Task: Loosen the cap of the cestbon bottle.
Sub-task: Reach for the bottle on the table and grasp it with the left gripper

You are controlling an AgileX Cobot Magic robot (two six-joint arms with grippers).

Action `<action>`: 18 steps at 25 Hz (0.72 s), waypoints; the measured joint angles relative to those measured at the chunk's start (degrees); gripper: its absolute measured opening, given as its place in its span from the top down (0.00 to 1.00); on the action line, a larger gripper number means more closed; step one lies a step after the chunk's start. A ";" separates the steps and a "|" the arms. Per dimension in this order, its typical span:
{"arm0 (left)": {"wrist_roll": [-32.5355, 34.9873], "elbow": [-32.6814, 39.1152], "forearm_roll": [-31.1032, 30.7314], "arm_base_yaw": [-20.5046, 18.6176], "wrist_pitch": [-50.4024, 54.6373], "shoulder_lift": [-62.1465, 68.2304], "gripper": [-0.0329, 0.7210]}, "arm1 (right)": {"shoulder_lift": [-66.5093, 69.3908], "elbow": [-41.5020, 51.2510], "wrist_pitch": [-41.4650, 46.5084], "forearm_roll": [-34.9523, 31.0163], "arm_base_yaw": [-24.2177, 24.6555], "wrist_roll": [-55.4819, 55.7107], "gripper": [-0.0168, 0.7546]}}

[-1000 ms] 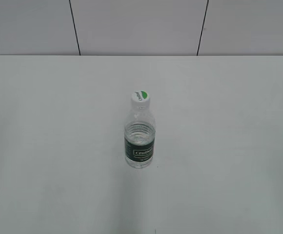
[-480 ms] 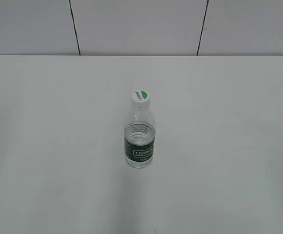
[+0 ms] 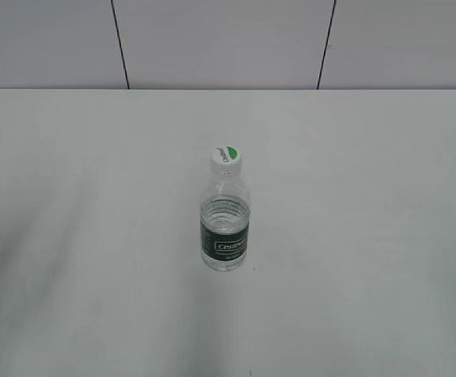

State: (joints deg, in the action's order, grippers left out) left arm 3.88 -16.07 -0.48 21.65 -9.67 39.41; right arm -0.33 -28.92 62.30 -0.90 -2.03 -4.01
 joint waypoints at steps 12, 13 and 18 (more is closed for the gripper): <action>0.04 0.00 0.00 23.20 -3.12 9.80 0.38 | 0.00 0.00 0.00 -0.10 0.00 0.00 0.21; 0.04 0.00 0.00 23.39 -4.03 12.14 0.38 | 0.00 0.00 0.00 -0.10 0.00 0.00 0.21; 0.04 0.00 0.05 23.15 -12.47 19.82 0.38 | 0.00 0.00 0.00 -0.48 0.00 0.00 0.21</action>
State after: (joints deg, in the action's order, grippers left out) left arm 3.92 -16.07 -0.44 44.80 -22.14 59.23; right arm -0.33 -28.92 62.30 -1.38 -2.03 -4.01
